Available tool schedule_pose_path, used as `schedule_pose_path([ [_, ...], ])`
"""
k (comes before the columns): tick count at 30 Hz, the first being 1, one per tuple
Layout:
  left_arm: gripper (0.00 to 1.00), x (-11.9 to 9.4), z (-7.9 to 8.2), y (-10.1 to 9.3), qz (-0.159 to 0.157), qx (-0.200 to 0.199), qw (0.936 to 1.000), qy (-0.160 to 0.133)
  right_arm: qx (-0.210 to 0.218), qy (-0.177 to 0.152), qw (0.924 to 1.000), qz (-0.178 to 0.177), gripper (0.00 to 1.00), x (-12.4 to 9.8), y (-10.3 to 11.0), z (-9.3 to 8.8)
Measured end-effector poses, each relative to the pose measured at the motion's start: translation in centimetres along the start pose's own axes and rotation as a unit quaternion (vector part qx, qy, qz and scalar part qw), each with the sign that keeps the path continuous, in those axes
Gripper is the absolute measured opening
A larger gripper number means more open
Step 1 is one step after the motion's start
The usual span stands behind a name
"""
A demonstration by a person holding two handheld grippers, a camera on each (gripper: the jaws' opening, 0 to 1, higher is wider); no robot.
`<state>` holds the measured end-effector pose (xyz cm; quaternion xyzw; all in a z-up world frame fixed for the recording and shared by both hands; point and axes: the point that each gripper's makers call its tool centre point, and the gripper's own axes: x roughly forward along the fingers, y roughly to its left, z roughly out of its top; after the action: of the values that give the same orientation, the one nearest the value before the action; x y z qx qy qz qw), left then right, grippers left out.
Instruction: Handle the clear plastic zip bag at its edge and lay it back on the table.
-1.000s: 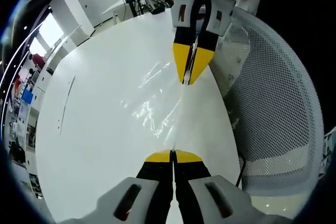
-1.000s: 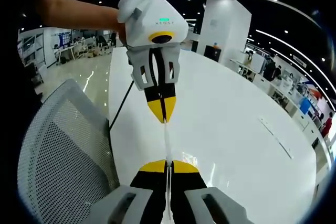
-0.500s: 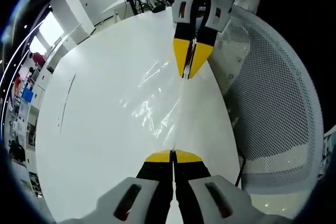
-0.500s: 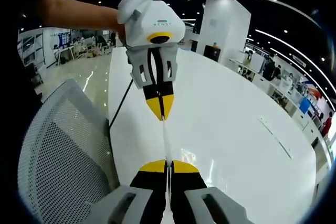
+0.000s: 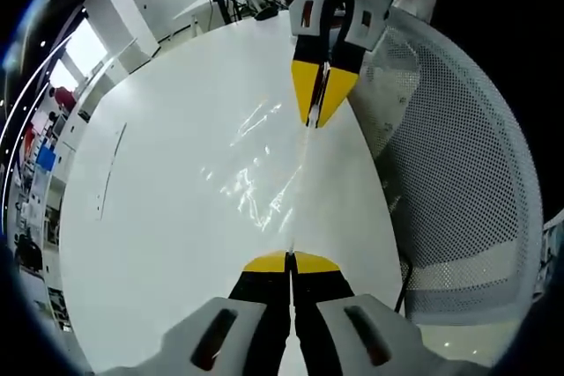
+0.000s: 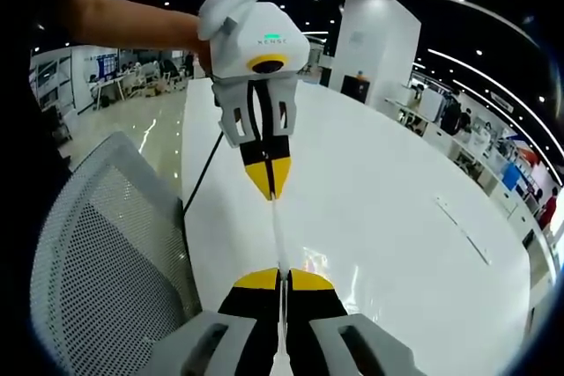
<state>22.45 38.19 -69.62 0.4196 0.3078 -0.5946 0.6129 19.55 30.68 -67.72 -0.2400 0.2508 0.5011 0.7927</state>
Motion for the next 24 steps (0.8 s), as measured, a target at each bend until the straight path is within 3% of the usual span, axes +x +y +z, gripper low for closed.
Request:
schedule_pose_path([
  [24,0.0,-0.25,-0.3,-0.21,0.001,-0.003,1.0,0.002,-0.001,0.0,1.0,0.001,0.0,-0.21,0.2,-0.12],
])
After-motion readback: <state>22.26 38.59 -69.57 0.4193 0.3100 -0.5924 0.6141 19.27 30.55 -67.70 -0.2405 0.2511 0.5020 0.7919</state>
